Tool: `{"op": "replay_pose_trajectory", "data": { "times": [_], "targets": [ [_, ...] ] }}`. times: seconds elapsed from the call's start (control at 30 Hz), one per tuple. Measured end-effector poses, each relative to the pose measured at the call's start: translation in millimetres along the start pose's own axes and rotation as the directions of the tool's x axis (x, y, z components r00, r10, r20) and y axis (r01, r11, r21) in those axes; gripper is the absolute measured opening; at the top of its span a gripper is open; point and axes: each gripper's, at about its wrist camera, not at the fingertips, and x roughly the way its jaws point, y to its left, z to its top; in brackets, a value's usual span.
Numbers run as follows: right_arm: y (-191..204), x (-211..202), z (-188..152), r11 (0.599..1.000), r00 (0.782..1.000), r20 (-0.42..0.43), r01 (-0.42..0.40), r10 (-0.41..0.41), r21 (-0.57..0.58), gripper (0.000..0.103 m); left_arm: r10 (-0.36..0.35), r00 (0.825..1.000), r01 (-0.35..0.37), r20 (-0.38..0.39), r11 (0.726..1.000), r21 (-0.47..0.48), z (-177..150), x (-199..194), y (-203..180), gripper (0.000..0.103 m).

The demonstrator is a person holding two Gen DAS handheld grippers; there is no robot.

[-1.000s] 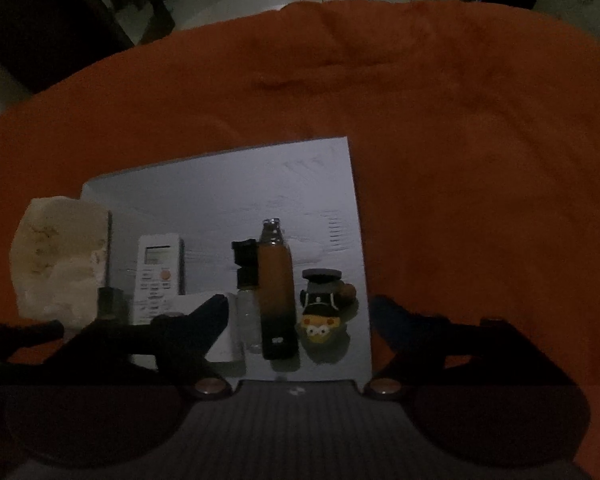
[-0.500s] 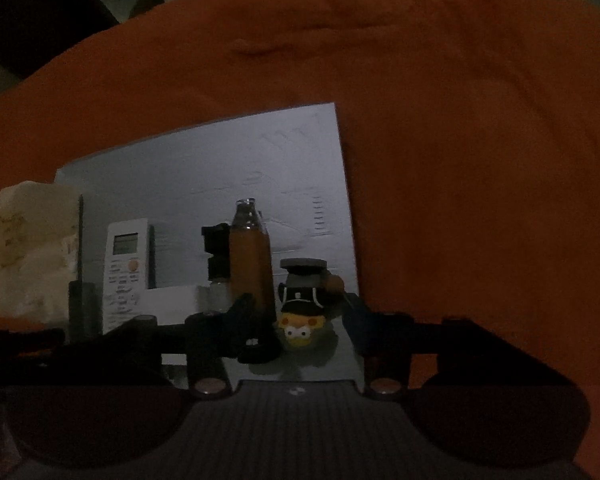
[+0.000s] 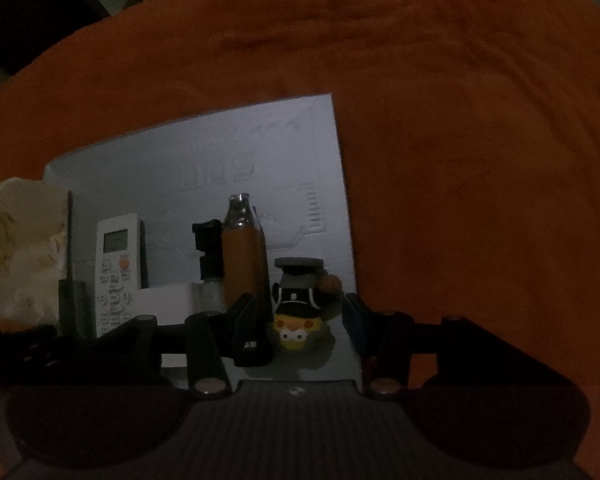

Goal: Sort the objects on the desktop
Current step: 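Grasp the yellow figurine with the right tool while the left tool grasps the black cylinder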

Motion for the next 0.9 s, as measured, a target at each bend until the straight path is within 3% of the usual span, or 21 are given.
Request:
{"op": "replay_pose_trajectory", "data": {
  "times": [0.17,0.33,0.6,0.77,0.9],
  "targets": [
    [-0.5,10.7,0.4,0.999,0.999,-0.018,0.047,-0.047,-0.003,0.051,0.006,1.0,-0.007,0.022,0.999,0.046,-4.5,2.6,-3.4,0.026],
    [-3.7,14.4,2.4,0.999,0.999,-0.024,0.03,-0.03,0.011,0.052,0.031,0.999,-0.033,0.041,0.998,0.062,-8.5,-6.8,-3.1,0.018],
    [11.0,25.2,6.4,0.995,0.996,-0.037,0.078,-0.08,-0.067,0.048,0.064,0.997,-0.067,0.043,0.995,0.073,-11.3,-16.8,-7.0,0.017],
    [12.0,23.4,6.0,0.993,0.994,-0.034,0.097,-0.1,-0.068,0.047,0.061,0.998,-0.062,0.03,0.998,0.034,-8.5,-19.4,1.7,0.018],
    [11.9,21.7,3.6,0.993,0.995,-0.037,0.094,-0.096,-0.067,0.047,0.042,0.999,-0.042,0.011,0.999,0.007,-5.7,-13.8,0.1,0.026]
  ]
}}
